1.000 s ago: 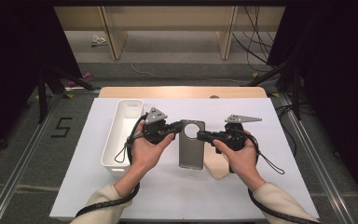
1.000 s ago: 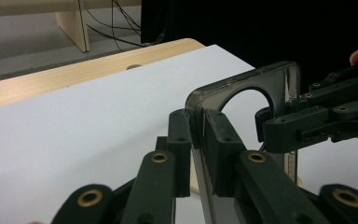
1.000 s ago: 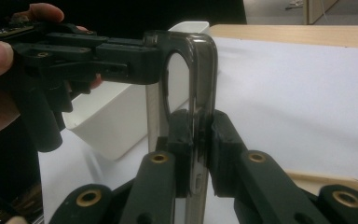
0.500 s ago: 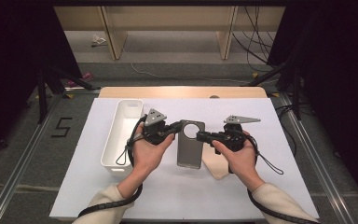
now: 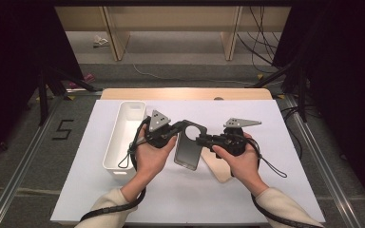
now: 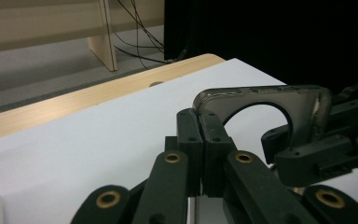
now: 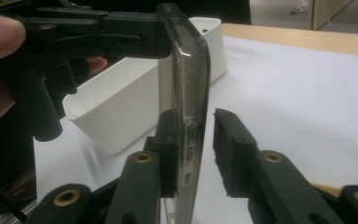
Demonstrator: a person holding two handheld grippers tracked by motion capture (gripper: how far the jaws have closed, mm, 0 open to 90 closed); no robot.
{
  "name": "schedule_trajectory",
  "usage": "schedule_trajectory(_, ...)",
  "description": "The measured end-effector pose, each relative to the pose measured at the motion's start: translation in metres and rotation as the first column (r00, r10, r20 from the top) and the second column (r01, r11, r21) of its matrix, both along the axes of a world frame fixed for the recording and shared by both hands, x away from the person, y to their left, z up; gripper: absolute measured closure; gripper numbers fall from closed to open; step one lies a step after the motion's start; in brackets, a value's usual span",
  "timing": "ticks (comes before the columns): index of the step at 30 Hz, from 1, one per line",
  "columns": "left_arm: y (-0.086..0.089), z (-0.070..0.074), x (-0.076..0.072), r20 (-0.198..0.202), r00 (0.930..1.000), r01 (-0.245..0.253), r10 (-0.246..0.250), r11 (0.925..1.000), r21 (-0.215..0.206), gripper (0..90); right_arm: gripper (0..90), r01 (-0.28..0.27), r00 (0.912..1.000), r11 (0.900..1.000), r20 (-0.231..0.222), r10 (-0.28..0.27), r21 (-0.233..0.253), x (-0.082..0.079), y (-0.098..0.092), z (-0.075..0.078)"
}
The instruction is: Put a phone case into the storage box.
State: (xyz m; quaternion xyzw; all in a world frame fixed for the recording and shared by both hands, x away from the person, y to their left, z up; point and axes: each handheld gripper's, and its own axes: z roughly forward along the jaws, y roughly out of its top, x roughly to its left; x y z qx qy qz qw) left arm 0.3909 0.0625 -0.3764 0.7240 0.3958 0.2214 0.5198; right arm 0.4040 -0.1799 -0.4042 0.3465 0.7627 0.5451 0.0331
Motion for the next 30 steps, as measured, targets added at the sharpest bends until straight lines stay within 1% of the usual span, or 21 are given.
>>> schedule_trajectory(5,-0.001,0.003,-0.002,0.024,0.9994,-0.023,0.023,0.9994,0.024,88.3,64.9,-0.010,0.9998,1.000,0.017,0.010,0.000,-0.001,0.003,0.001)
schedule_trajectory(10,0.000,0.004,0.000,0.048,0.9976,-0.052,0.050,0.9977,0.044,88.4,50.4,-0.017,0.9995,1.000,0.027,0.018,-0.006,-0.001,0.004,0.001)
schedule_trajectory(14,0.006,0.004,0.002,0.051,0.9962,-0.074,0.072,0.9964,0.042,88.4,38.5,-0.026,0.9983,1.000,0.052,0.025,0.009,-0.002,0.005,0.003)
schedule_trajectory(16,0.009,0.004,0.004,0.053,0.9951,-0.085,0.083,0.9955,0.042,88.3,33.3,-0.030,0.9979,1.000,0.058,0.030,0.004,-0.002,0.005,0.004)
schedule_trajectory(24,0.023,0.010,0.007,0.068,0.9881,-0.139,0.138,0.9901,0.016,88.3,23.9,-0.019,0.9956,1.000,0.091,0.020,-0.009,-0.004,-0.001,0.003)
schedule_trajectory(30,0.035,0.016,0.010,0.079,0.9808,-0.179,0.179,0.9839,-0.009,88.2,21.4,-0.007,0.9936,0.999,0.112,0.011,-0.034,-0.010,-0.013,0.002)
